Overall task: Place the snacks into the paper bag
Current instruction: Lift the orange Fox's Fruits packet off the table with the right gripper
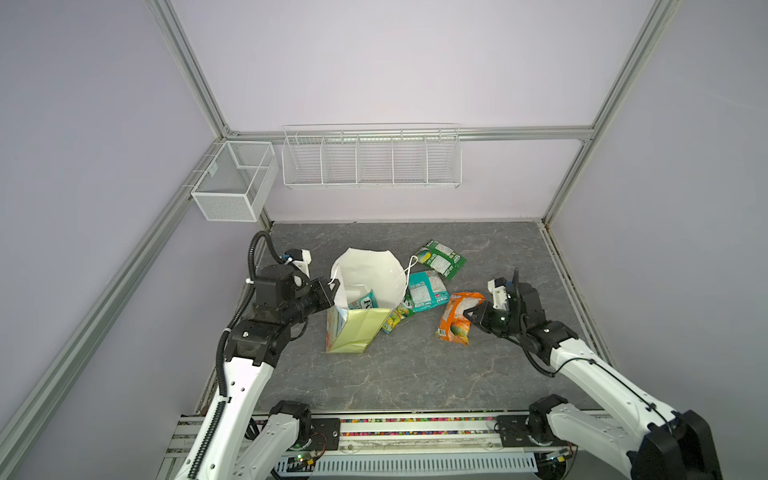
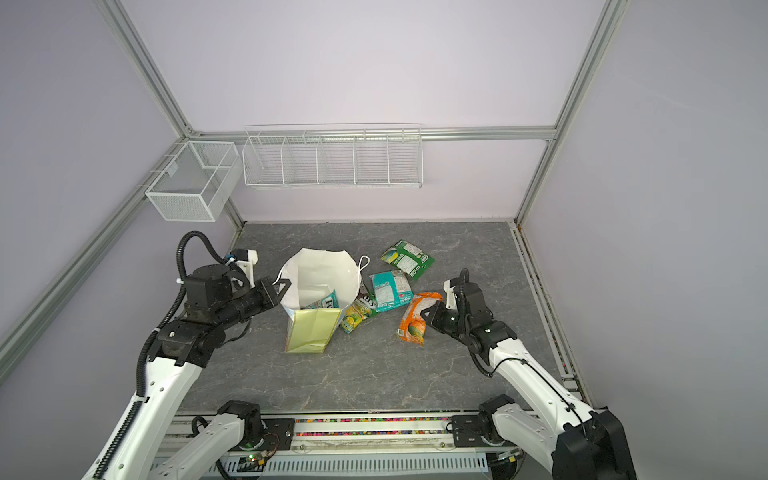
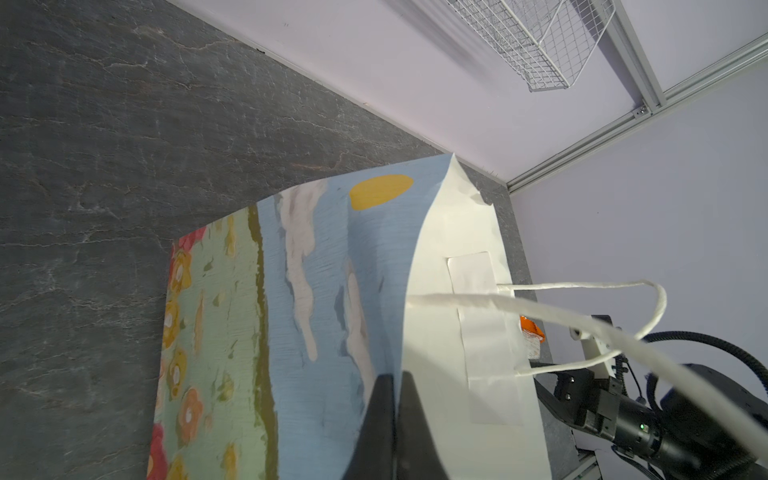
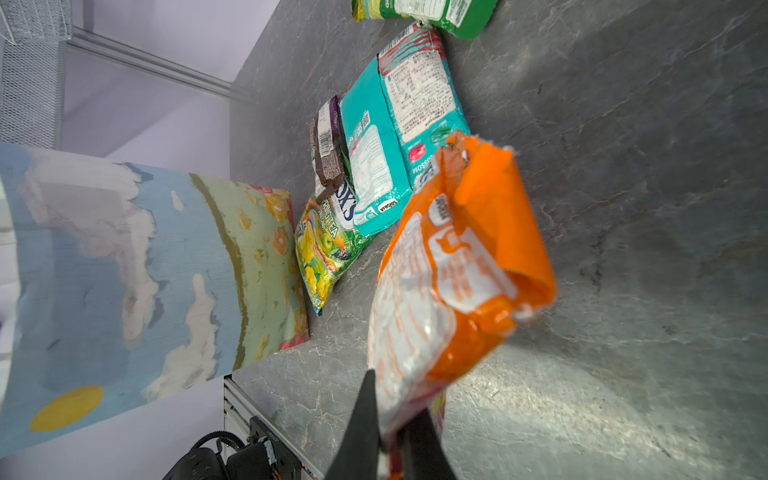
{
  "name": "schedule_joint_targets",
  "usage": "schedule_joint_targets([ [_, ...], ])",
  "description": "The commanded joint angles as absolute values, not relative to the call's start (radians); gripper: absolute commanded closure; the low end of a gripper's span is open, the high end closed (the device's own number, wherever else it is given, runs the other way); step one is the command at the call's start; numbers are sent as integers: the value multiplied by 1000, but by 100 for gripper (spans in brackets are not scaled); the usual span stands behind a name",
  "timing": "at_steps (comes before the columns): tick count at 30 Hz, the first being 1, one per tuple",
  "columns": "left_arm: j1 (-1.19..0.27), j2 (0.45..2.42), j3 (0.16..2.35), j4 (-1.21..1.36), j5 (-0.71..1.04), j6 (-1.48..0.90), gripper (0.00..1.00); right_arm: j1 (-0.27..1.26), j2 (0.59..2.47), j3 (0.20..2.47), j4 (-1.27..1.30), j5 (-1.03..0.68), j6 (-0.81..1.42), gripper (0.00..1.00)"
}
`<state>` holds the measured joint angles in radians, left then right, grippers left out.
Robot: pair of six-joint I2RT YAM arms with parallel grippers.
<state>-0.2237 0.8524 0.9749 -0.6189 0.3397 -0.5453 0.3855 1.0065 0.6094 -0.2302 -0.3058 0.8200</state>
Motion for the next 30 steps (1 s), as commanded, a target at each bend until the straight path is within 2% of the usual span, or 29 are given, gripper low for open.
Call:
schedule_joint_targets([
  [1,-227,836,982,-609,354,-548,100,399,969,654,-263,-278,791,93],
  [30,-227,835,974,-588,372,-560,100,495,893,845,-415,-183,708,93],
])
